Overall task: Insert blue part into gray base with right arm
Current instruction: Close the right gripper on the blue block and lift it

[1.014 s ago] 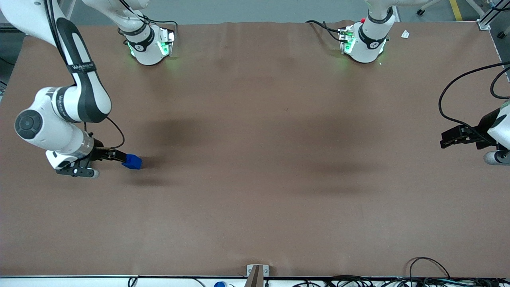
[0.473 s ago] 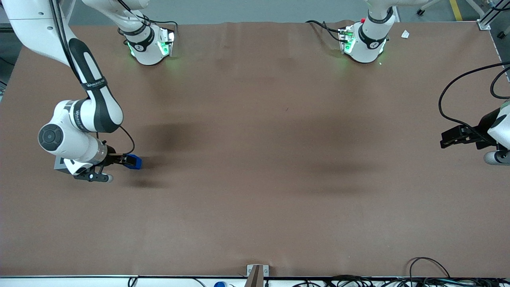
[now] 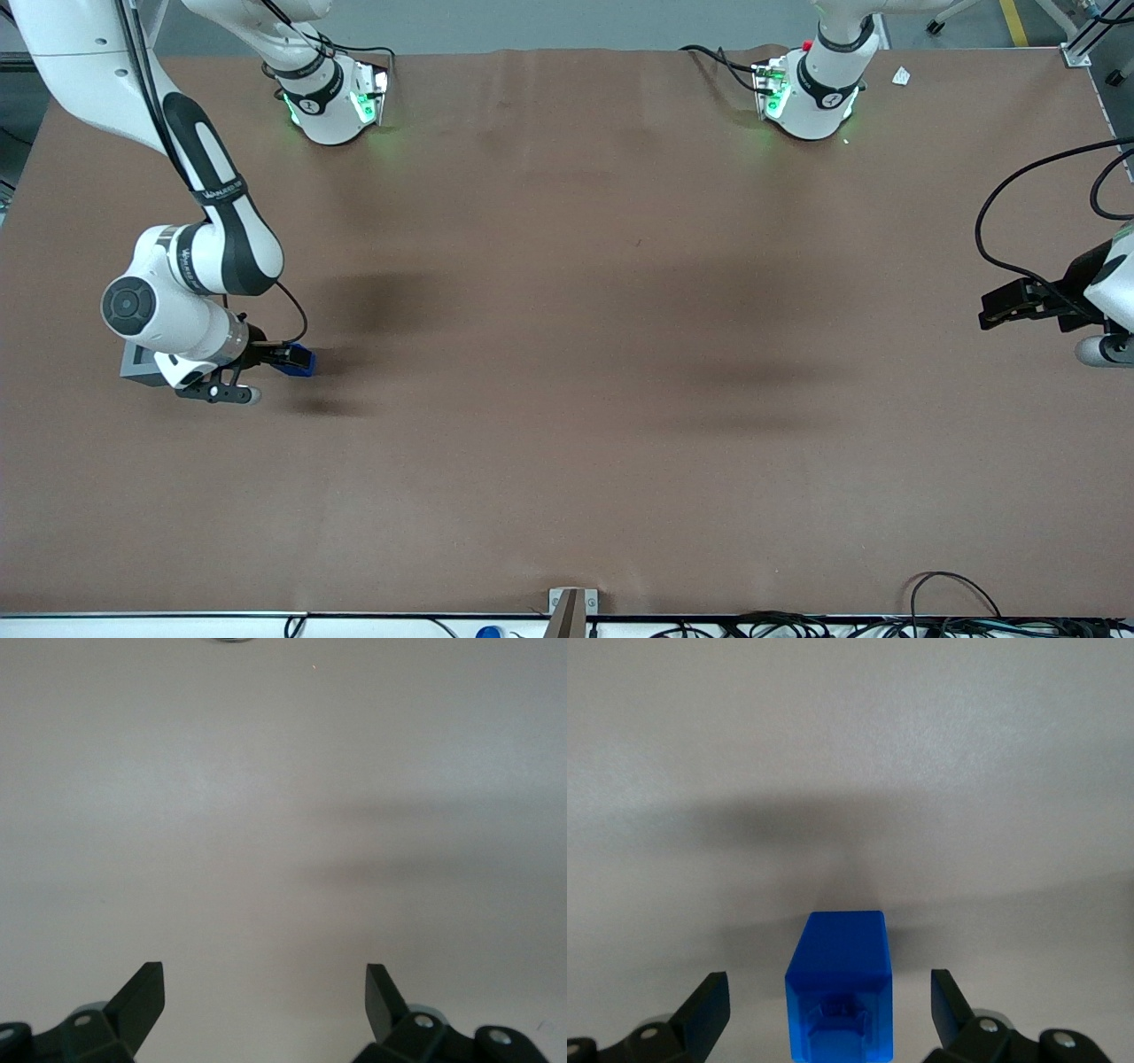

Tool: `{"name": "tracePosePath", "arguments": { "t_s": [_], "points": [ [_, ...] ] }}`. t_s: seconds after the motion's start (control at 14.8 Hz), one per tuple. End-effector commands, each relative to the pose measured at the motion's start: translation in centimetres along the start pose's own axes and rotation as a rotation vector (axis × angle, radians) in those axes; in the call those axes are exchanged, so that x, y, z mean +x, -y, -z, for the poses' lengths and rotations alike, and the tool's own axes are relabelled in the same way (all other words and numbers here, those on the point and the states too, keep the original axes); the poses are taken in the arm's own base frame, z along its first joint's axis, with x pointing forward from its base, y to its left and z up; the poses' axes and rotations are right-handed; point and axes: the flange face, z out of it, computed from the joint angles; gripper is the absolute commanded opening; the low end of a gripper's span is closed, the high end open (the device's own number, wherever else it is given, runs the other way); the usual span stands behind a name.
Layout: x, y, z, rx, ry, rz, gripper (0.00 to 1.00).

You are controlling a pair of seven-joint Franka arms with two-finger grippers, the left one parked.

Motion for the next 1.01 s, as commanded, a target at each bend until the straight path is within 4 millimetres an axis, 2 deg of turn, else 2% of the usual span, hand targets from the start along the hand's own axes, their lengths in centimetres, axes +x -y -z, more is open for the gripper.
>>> {"name": "tracePosePath", "arguments": {
  "t_s": [0.0, 0.14, 0.47, 0.54, 0.81, 0.95],
  "points": [
    [-0.81, -0.01, -0.38, -0.004, -0.006, -0.006, 1.00],
    [-1.01, -0.03, -0.56, -0.005, -0.004, -0.006, 1.00],
    [-1.06, -0.39, -0.41, -0.005, -0.004, -0.012, 0.73],
    [-1.06, -0.39, -0.41, -0.005, -0.004, -0.012, 0.66],
    [-0.98, -0.56, -0.48, -0.004, -0.003, -0.017, 0.17],
    [-0.76, -0.54, -0.19, -0.003, -0.003, -0.018, 0.06]
  ]
}}
